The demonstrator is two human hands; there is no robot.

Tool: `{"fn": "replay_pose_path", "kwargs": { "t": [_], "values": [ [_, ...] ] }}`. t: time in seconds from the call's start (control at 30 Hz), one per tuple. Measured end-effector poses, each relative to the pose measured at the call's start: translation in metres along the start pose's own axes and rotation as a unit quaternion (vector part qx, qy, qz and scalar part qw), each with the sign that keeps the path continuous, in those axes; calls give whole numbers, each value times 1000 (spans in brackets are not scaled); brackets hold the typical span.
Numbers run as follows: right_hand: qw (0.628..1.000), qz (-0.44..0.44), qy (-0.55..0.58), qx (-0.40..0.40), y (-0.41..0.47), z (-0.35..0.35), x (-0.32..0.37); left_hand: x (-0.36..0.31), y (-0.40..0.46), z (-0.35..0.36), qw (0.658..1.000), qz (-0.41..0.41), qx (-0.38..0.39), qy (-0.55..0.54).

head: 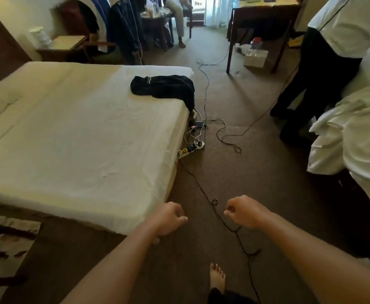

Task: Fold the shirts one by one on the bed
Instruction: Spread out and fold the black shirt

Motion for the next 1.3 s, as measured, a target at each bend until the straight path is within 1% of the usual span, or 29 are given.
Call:
{"fn": "replay_pose_path", "kwargs": {
  "t": [0.17,0.33,0.43,0.53,0.63,0.77,0.93,1.13,1.2,1.3],
  "values": [
    [1000,-12,-15,15,87,-61,-7,-1,66,-48,999,-15,-29,-32],
    [999,-25,-21,13,191,-119,3,28,144,-88,999,-41,-17,-27],
    [998,-33,-39,21,260,-153,16,43,205,-137,998,-47,-28,-25],
    [999,-28,-41,23,332,-196,34,57,273,-206,998,-52,-33,-16],
    [998,-42,-48,23,388,-240,62,61,321,-270,998,-51,-40,0],
    [995,-66,-66,21,457,-289,100,64,375,-341,997,-56,-52,-13],
    [991,-92,-97,23,548,-336,132,74,436,-414,995,-62,-73,-33],
    [979,-137,-145,29,679,-393,170,105,515,-495,988,-104,-100,-59],
    [979,-143,-144,24,735,-413,184,118,548,-525,982,-130,-112,-74],
    [978,-160,-131,27,807,-433,207,134,593,-561,977,-160,-110,-91]
  ]
}}
Point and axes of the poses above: each hand's wrist, its own y-axis towards the middle knuckle, its own z-axis out of the palm, x = y × z, the point moved 8 cm from there along y, towards the middle knuckle, and after that the axes turned 7 degrees about -y, right-handed, at the moved point
